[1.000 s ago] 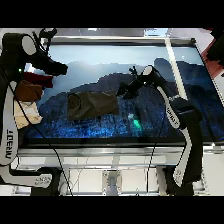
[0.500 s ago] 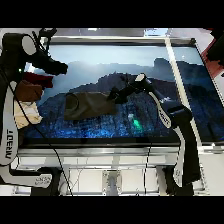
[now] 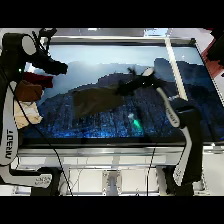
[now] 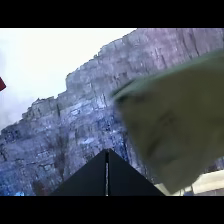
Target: Fold the shirts.
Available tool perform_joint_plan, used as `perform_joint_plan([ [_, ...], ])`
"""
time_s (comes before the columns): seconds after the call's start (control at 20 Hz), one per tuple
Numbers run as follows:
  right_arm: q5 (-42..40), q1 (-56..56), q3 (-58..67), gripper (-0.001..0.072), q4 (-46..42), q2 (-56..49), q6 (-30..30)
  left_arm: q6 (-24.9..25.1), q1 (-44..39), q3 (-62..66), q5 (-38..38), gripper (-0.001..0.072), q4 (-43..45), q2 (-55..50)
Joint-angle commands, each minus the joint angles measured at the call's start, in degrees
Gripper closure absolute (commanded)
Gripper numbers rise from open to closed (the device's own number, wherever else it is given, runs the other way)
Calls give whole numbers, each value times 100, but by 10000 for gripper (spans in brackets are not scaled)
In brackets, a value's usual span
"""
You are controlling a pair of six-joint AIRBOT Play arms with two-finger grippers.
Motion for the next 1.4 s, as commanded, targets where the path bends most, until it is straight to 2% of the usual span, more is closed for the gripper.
perform_joint_plan([
  [0.0,800,-1084,0,681,-1958,938,529,2,7,4,7,695,0,0],
  [0.15,1609,-2181,-2,681,-3171,1720,664,-83,7,4,7,695,-2,0],
  [0.45,3040,-4155,-79,681,-4360,2293,903,-428,-2,4,0,694,-26,0],
  [0.65,3067,-4629,-883,681,-5560,2570,1163,-579,-2,4,-17,694,-57,0],
  [0.75,3071,-4636,-1427,680,-5716,2623,1158,-649,-2,4,-15,694,-68,0],
  [0.85,3075,-4601,-1906,654,-5692,2625,1115,-726,-2,4,-17,694,-68,0],
  [0.9,3075,-4575,-2035,511,-5670,2625,1093,-726,-2,4,-22,694,-68,0],
  [0.95,3077,-4533,-2050,284,-5600,2627,1093,-726,-2,4,-46,694,-66,0],
  [1.0,3077,-4474,-2006,208,-5501,2664,1088,-723,-2,4,-76,694,-63,-2],
  [1.15,3060,-4266,-1554,212,-5202,2793,1093,-723,-2,4,-120,694,-63,-13],
  [1.2,3001,-4179,-1327,212,-4789,2793,1091,-723,-2,4,-116,694,-66,-26],
  [1.3,2564,-3952,-1139,213,-3246,2806,879,-723,-2,4,-96,694,-66,-79],
  [1.35,2164,-3755,-1141,213,-2214,2804,380,-723,-2,4,-103,694,-68,-116],
])
